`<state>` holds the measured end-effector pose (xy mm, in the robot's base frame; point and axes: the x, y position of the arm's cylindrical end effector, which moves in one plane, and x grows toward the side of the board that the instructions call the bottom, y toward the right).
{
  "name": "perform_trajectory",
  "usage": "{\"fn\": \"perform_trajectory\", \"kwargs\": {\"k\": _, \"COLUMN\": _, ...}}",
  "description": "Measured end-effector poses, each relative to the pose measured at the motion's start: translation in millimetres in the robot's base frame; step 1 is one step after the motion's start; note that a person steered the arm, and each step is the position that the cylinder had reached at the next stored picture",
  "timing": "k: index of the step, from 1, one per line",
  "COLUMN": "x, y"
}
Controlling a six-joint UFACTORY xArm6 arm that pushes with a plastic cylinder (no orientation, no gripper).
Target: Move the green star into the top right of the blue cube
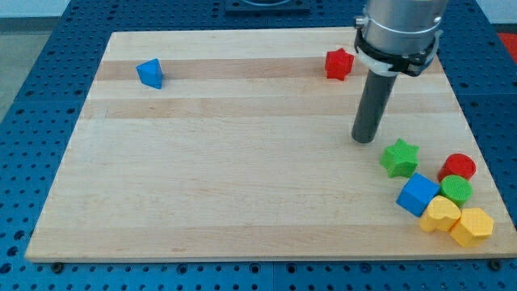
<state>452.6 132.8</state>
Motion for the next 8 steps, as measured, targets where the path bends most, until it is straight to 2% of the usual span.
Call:
{"fn": "perform_trajectory", "kwargs": {"k": 2, "x": 30, "y": 1}}
{"fn": "perform_trajectory", "kwargs": {"k": 4, "x": 41, "y": 24}}
{"fn": "perform_trajectory", "kwargs": {"k": 8, "x": 9, "y": 50}}
